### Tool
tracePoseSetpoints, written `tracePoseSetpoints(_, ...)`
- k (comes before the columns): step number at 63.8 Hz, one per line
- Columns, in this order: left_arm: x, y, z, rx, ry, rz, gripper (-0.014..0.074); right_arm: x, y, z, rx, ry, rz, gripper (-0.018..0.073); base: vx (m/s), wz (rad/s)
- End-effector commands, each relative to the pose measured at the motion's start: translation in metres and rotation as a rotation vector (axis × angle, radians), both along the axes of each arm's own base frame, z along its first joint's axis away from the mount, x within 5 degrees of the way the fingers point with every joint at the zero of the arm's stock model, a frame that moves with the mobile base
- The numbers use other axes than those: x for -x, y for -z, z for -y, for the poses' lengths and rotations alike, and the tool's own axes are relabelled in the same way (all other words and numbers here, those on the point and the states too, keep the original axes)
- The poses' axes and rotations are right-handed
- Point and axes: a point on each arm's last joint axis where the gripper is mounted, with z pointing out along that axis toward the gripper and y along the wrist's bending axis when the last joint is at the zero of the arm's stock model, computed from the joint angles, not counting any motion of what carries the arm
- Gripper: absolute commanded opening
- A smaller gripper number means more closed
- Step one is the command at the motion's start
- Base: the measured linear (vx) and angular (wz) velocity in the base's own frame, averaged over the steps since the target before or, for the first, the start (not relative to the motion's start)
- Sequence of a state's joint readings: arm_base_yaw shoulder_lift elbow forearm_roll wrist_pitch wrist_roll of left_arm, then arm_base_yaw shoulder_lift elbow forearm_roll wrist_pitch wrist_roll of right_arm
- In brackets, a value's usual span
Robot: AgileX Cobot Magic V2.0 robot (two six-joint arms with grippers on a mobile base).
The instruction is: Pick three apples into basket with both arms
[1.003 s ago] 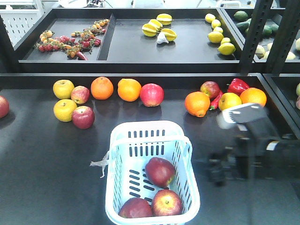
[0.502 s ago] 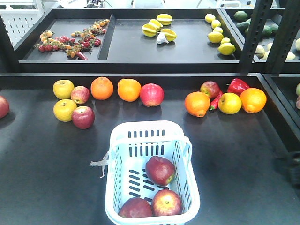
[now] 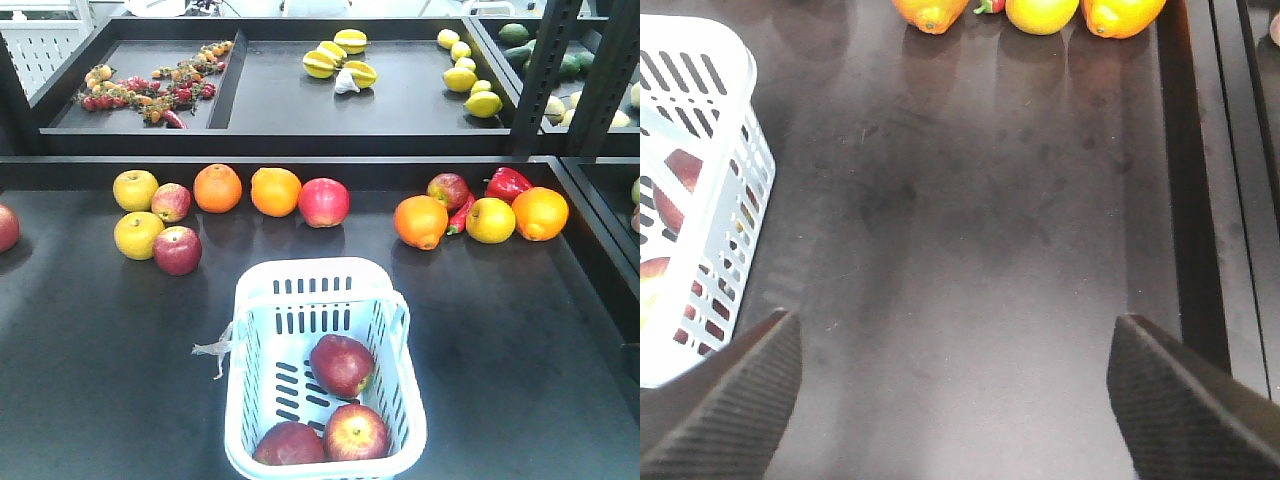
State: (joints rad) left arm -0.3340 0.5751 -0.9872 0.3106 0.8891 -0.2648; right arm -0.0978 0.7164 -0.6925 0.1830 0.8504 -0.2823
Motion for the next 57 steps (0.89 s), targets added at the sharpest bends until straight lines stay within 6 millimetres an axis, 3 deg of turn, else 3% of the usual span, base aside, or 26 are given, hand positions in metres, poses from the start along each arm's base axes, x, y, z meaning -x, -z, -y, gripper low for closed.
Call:
tracePoseSetpoints(1, 0.0001, -0.0131, 0.0003, 0.017, 0.008, 0.083, 0.0569, -0.0031, -0.0131, 0.0018, 0.006, 0.017, 0.080, 0.0592, 0.00, 0.00)
tracePoseSetpoints(57, -0.0004, -0.0151, 0.0010, 0.021, 0.014, 0.105, 0.0569, -0.0048, -0.0151, 0.0021, 0.006, 0.022, 0.109, 0.0577, 0.00, 0.00)
